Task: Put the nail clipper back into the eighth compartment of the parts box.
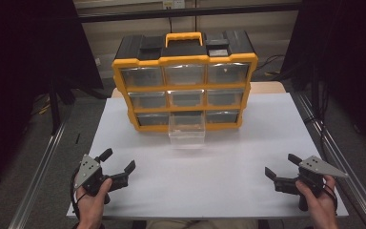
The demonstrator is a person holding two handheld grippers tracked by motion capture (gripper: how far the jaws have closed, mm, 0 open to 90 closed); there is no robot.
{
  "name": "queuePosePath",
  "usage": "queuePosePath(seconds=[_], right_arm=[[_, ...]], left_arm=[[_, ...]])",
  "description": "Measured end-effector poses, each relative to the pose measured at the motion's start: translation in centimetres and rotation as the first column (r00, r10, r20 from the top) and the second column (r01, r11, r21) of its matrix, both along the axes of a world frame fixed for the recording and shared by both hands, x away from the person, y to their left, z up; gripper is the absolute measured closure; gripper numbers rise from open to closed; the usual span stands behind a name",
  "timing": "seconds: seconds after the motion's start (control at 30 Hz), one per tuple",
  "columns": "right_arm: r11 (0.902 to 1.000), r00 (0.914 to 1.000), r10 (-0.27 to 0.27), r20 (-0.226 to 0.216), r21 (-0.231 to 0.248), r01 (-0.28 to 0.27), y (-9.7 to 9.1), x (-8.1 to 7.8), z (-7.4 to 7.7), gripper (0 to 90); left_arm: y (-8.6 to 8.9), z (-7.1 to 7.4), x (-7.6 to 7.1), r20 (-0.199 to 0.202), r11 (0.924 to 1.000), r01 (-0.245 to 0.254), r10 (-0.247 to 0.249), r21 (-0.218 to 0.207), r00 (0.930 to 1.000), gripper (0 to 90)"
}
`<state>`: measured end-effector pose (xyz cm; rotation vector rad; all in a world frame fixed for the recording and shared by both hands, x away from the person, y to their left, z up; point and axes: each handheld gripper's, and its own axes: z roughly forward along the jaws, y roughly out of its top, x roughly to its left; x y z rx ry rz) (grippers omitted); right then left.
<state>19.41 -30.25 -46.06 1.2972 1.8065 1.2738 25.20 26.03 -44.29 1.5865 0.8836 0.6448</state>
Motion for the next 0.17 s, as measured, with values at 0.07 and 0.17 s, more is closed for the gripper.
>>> queuePosePath(seconds=[0.07,0.17], right_arm=[[1.0000,1.0000,-0.001,-0.002,0.006,0.001,-0.07,0.04,0.01,1.0],[1.0000,1.0000,-0.006,-0.007,0.006,0.006,-0.22,0.18,-0.13,1.0]], left_arm=[[0.09,-0.03,0.08,-0.001,1.0000,0.003,-0.003,0.002,1.0000,4.9],[0.12,-0.03,0.11,-0.001,0.9999,0.002,-0.002,0.012,1.0000,5.0]])
